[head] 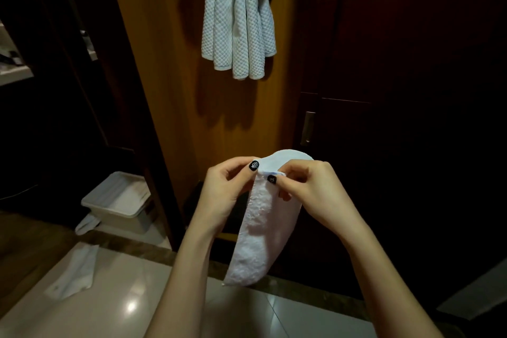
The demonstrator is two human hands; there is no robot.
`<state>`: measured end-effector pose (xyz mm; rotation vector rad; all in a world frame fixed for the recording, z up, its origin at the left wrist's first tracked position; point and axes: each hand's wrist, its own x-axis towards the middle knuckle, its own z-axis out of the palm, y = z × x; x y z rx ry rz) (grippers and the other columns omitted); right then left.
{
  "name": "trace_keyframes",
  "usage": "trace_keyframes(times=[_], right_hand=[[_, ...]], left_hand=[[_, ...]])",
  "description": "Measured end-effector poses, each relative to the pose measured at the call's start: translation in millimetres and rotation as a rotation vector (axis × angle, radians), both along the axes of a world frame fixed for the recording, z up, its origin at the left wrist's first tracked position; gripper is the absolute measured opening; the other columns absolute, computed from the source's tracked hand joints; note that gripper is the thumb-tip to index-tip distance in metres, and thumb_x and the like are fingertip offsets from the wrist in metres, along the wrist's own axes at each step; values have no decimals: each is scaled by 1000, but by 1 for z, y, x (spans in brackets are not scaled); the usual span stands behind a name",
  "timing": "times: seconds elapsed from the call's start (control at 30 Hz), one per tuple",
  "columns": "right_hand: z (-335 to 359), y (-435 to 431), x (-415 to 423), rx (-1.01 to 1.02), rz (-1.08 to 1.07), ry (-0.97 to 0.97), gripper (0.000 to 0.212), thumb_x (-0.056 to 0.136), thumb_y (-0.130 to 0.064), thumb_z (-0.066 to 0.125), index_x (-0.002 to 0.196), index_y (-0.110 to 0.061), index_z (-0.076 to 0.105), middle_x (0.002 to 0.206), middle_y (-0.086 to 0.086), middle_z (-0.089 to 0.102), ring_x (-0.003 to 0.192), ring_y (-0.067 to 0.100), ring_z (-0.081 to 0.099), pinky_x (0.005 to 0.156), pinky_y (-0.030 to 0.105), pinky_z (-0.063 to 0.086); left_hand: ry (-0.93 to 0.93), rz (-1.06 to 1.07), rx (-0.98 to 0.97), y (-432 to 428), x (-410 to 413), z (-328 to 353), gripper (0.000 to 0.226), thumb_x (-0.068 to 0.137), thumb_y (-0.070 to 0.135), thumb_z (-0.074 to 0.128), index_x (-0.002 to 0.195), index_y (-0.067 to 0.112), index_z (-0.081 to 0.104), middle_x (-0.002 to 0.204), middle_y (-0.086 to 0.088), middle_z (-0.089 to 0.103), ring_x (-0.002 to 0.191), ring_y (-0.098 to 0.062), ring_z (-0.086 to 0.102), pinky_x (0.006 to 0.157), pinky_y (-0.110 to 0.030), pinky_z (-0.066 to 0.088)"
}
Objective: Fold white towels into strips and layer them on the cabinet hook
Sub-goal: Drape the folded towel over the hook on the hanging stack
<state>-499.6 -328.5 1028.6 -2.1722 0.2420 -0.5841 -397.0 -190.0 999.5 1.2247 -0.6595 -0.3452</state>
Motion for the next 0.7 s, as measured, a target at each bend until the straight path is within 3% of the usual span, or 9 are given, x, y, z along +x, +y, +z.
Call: trace_keyframes(times=[0.17,0.37,0.47,0.6,0.7], right_hand=[[-2,-7,-3,102,43,-55,18,88,-15,70,70,-13,70,60,1,68,58,9,65,63,31,51],[-16,-1,-6,144,5,-50,18,87,-18,71,69,-16,71,60,1,68,58,13,66,63,30,51],[-20,-1,-3,94,-41,-25,20,85,-24,73,66,-20,69,57,-1,64,51,6,58,53,24,44],[-31,-20,-5,-126,-131,201,27,81,-42,72,68,-18,67,64,1,59,61,7,52,56,31,39],[-44,-36,-12,-163,-188,349,17,84,-45,70,75,-31,67,86,-8,51,80,5,49,65,26,37]], left_hand=[[-98,21,84,1,-6,-4,20,92,26,63,103,17,77,106,-2,74,103,-19,69,85,-29,56],[-109,-10,139,3,-11,-8,20,88,23,66,104,13,76,104,0,75,101,-16,70,80,-24,56],[-168,13,176,2,-11,-11,19,89,23,64,102,14,76,101,3,75,99,-12,70,80,-21,54],[-264,183,206,2,-3,-21,17,95,15,59,94,24,74,95,16,74,94,2,67,77,-9,47],[-222,309,176,9,9,-29,24,97,12,57,88,30,70,88,20,73,84,8,64,71,-6,45]])
